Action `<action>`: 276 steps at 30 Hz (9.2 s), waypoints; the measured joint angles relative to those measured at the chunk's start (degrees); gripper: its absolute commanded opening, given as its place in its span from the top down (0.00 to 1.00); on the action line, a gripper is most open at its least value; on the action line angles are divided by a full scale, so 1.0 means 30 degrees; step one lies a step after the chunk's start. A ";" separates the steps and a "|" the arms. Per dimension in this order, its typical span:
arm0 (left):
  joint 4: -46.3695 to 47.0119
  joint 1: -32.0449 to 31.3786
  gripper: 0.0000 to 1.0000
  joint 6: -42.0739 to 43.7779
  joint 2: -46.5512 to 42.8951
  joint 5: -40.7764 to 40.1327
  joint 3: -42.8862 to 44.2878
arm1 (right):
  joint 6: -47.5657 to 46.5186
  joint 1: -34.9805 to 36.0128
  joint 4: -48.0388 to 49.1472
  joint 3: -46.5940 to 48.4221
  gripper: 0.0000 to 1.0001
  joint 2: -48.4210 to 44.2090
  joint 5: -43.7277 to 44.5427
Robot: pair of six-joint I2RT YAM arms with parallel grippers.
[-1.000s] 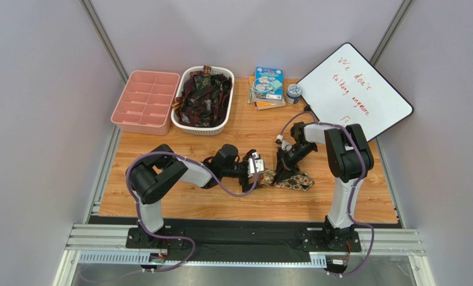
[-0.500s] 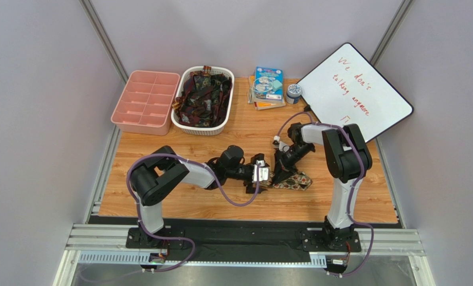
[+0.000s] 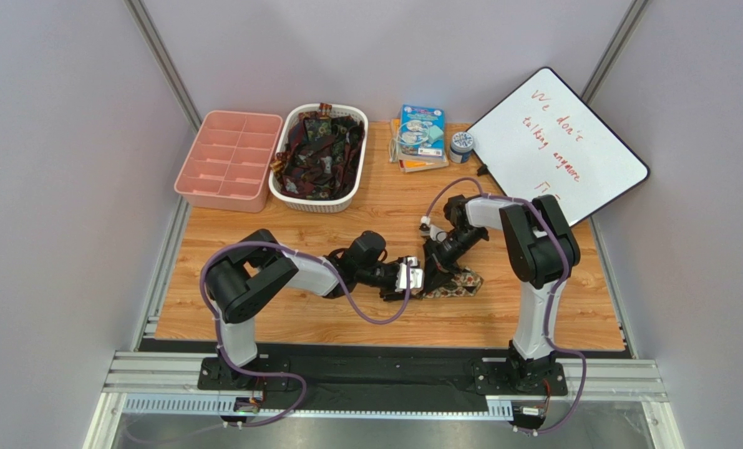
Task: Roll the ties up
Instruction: Close the tie at the center of the board, then pick up the tie at the center of the board, then move the storage box to the corner of the board.
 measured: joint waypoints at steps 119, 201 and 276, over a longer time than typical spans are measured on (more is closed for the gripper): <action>-0.4911 0.0488 0.65 -0.4707 0.0525 -0.4189 0.3206 | 0.1880 -0.1224 0.1188 0.0867 0.50 -0.2856 -0.0401; -0.5217 0.1064 0.81 -0.1821 0.1027 0.0379 0.3577 | 0.2659 -0.3555 0.4204 -0.2528 0.10 -0.2951 -0.1144; -0.8750 1.0768 0.00 -2.7729 -1.4528 0.3053 -0.0452 | 1.0528 0.1413 1.0870 0.1603 1.00 -0.7861 -0.5807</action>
